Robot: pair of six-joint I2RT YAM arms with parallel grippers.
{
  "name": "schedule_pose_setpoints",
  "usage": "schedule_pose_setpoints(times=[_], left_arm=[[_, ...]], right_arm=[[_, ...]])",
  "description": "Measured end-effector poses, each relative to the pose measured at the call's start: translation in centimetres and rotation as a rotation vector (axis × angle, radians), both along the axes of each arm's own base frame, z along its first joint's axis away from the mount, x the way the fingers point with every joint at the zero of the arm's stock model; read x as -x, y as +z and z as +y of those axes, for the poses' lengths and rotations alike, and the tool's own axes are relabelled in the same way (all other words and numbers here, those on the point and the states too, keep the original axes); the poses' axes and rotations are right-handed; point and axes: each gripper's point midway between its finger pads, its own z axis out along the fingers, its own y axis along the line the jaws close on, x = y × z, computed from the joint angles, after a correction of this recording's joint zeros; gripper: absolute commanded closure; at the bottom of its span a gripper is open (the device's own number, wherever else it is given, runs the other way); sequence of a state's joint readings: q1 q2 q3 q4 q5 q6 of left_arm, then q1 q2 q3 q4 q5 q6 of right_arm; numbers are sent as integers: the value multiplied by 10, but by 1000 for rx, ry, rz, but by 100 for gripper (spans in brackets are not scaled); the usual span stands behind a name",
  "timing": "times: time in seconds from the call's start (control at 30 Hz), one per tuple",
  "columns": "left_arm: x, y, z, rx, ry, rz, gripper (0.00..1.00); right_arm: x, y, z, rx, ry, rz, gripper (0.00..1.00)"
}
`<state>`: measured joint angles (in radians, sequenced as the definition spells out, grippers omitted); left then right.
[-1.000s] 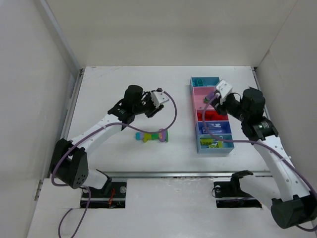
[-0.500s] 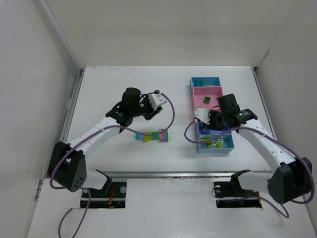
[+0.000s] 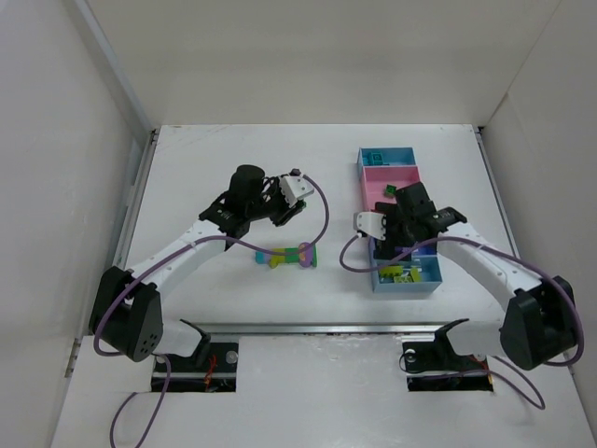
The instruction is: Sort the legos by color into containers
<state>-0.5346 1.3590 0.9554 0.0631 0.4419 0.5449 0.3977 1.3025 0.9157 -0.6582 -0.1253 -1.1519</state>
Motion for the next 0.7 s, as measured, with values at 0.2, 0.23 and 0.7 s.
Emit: schedule_pose_setpoints(times=[0.2, 0.23, 0.7], left_arm=[[5, 2, -4, -2, -46, -1, 100], [7, 4, -6, 2, -67, -5, 100], [-8, 30, -96, 96, -339, 13, 100]], right_arm=[[-9, 40, 3, -67, -38, -150, 1], [-13, 55, 4, -101, -52, -205, 1], [-38, 229, -19, -1026, -690, -681, 1]])
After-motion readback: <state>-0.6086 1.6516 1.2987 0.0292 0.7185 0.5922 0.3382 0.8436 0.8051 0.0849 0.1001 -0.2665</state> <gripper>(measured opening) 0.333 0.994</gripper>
